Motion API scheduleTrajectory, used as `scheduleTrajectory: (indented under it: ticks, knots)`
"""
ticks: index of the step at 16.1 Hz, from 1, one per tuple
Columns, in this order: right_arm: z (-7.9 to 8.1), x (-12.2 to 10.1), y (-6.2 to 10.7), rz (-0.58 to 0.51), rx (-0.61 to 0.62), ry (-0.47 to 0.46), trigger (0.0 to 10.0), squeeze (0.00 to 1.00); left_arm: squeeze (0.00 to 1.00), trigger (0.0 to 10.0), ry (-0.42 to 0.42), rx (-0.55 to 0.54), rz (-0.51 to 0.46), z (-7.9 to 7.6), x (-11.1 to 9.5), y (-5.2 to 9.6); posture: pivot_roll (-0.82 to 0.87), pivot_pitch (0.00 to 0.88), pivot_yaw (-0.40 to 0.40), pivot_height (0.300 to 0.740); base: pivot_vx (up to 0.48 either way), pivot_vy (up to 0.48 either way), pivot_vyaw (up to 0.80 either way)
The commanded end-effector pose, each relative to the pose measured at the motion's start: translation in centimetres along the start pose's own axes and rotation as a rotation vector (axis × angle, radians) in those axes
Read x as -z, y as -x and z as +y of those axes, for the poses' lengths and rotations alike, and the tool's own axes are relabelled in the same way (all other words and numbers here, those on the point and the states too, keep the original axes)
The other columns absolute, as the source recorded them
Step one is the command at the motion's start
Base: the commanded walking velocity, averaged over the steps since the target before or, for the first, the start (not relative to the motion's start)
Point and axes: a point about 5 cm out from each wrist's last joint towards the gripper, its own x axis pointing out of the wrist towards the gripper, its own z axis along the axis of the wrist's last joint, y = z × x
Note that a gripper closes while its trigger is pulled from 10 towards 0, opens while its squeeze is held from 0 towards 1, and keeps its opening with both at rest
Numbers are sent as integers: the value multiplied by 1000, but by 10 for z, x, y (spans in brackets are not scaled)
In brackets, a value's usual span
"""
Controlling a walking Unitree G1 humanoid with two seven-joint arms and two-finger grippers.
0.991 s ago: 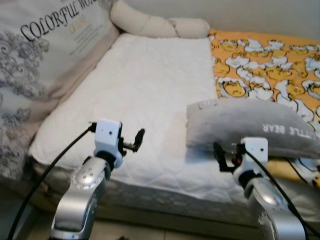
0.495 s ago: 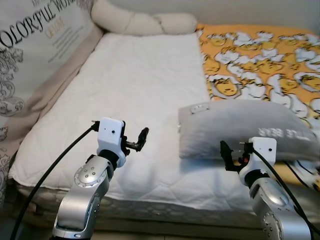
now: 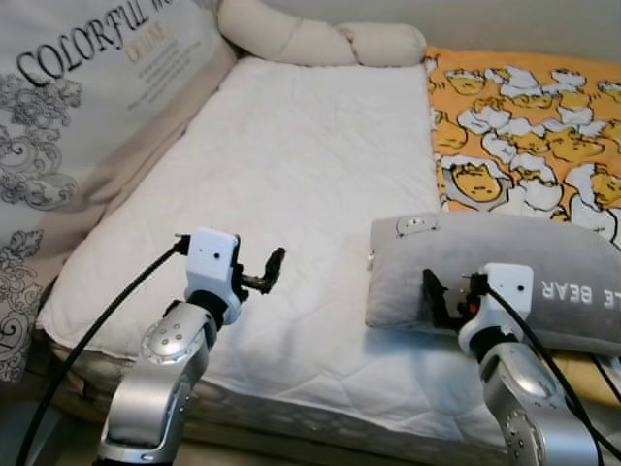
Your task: Clean up the room
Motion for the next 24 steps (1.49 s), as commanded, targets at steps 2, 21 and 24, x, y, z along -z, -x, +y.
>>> scheduleTrajectory:
  ticks: [2,21,24]
  knots:
    - [-2,-6,1,-31,3,-21,10000,0,0,10000,3,7,0,-1,1,-1,6,0,2,740,294,0,-313]
    - [-66,14,46,-129,-172,-581,10000,1000,0,10000,21,141,2,-7,-2,-3,-11,0,16,740,157,0,-119]
    - [-100,21,51,-157,46,-551,10000,1000,1000,10000,23,162,25,-3,1,-5,-12,0,6,740,0,0,0]
